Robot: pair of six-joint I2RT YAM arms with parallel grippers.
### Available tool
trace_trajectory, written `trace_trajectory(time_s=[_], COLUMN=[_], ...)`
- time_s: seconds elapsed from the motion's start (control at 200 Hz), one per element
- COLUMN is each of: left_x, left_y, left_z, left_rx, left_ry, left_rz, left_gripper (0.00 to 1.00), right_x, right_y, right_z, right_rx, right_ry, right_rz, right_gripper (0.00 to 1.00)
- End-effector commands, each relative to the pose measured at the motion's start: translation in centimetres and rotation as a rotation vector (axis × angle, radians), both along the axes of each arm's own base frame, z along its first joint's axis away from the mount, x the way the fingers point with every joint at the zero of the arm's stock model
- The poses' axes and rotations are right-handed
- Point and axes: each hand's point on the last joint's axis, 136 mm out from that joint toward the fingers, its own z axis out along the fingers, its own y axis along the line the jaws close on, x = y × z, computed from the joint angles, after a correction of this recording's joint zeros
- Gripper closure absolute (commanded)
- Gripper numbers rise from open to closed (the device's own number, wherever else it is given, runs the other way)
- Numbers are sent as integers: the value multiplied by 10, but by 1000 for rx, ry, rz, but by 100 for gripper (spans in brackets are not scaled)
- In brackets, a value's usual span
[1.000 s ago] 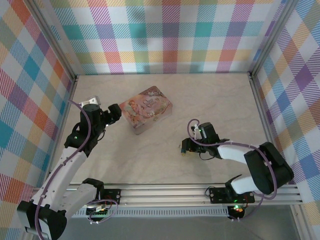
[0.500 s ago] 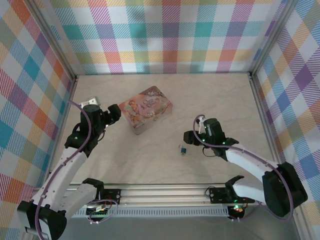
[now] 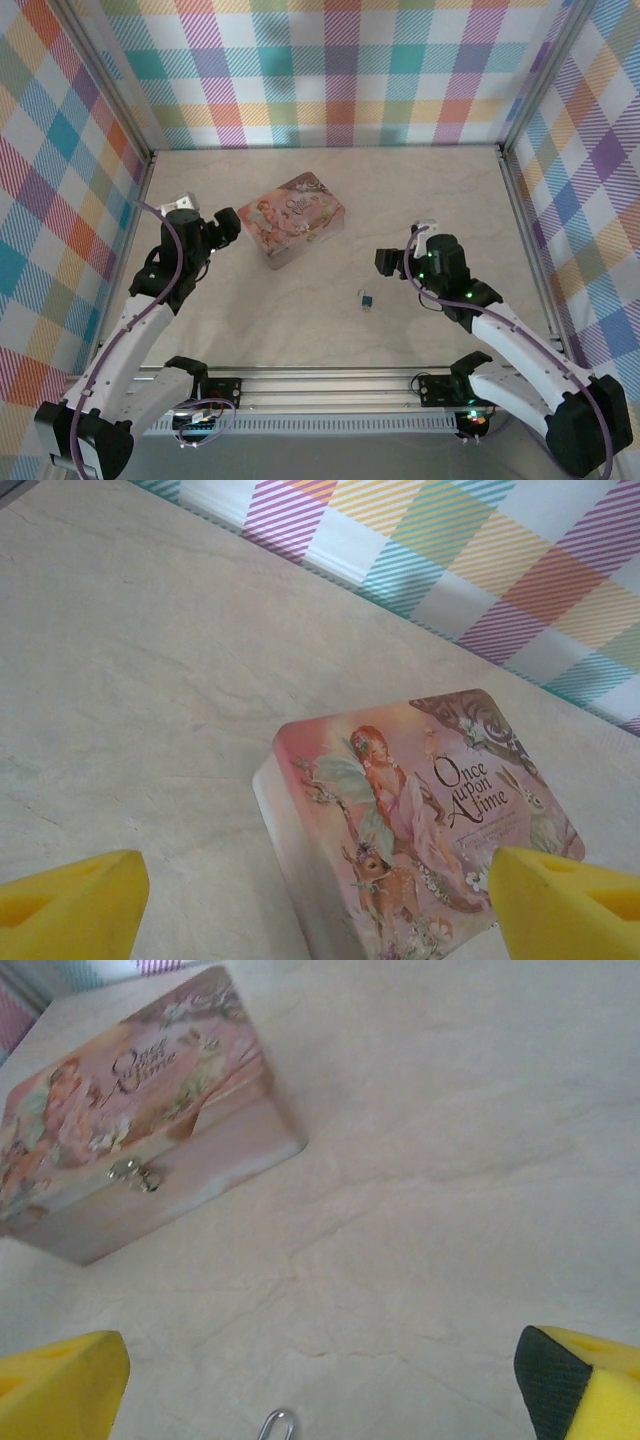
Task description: Unlock the padlock with the key
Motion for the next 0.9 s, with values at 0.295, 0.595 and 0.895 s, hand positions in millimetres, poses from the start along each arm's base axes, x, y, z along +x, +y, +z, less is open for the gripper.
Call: trace_trajectory(time_s=[0.295, 0.595, 0.895], left_x=[0, -3, -6], left_y=[9, 10, 12], left_z=[2, 1, -1], left_rx=[20, 27, 29], left_ry=[-11, -3, 1], left_rz=[38, 37, 42], left_gripper=[12, 12, 12], right_x=[47, 61, 75], right_y=[-81, -111, -117], right_z=[13, -22, -44], right_rx=[-188, -182, -151], right_ry=[-159, -135, -184], right_rz=[-224, -279, -254], right_gripper=[0, 0, 0])
